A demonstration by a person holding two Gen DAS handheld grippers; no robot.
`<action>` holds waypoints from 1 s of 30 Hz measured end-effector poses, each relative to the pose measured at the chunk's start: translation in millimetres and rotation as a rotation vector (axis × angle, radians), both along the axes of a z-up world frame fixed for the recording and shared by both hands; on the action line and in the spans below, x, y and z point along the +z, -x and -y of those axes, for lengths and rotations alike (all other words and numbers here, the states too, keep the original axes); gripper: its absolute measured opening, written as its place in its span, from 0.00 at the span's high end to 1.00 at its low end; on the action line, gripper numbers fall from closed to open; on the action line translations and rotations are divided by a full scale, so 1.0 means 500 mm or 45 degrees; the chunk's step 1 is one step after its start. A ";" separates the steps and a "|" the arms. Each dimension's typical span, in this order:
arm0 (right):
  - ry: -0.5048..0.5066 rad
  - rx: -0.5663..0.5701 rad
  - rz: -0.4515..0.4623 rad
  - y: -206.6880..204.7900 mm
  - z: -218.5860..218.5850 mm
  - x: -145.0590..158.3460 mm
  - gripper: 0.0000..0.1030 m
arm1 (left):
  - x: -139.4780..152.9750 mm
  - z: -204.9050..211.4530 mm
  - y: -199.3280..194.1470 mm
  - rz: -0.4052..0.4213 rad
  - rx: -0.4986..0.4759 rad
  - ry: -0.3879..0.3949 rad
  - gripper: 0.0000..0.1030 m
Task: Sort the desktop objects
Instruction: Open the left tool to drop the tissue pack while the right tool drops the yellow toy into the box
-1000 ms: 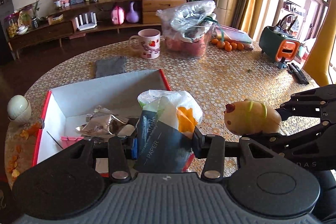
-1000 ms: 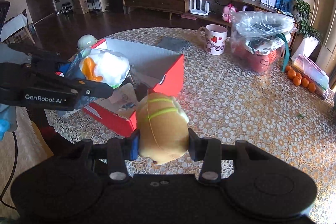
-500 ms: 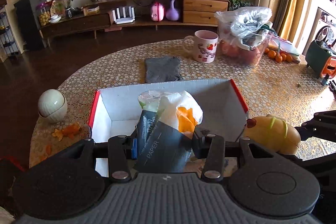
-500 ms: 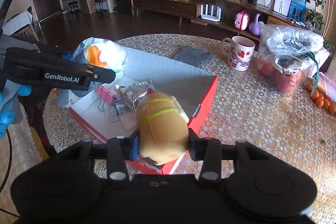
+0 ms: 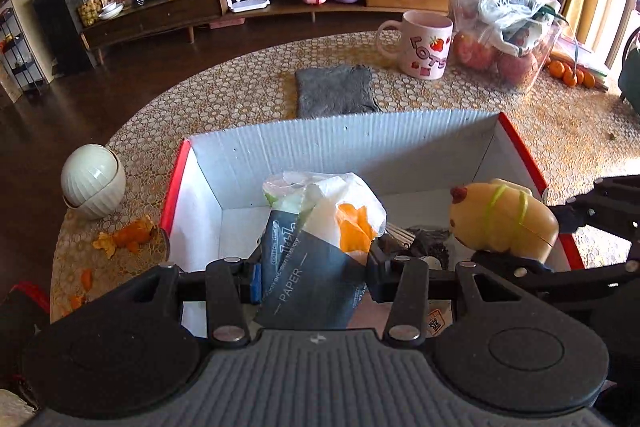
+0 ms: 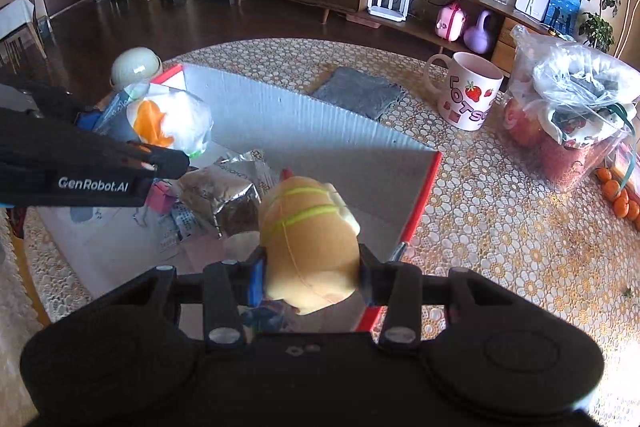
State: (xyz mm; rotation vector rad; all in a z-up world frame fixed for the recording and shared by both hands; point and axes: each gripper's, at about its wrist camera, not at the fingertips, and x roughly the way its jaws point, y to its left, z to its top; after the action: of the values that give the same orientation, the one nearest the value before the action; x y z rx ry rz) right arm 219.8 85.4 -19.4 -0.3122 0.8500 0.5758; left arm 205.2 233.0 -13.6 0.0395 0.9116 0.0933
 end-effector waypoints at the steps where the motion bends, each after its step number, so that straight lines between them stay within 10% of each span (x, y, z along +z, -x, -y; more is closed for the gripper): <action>1: 0.011 -0.001 0.003 -0.003 -0.005 -0.005 0.58 | -0.005 0.002 -0.001 -0.007 -0.004 -0.002 0.57; 20: 0.102 0.079 0.017 -0.001 -0.047 -0.048 0.56 | -0.073 0.009 0.006 -0.124 -0.042 0.014 0.50; 30: 0.113 0.185 0.085 0.034 -0.032 -0.027 0.33 | -0.062 0.004 0.031 -0.093 -0.033 0.055 0.33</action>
State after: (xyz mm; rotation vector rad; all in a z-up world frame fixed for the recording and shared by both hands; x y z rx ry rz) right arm 203.0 101.3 -32.8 -0.4747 0.7938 0.6601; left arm 189.6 230.8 -44.6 0.0146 0.9858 0.0479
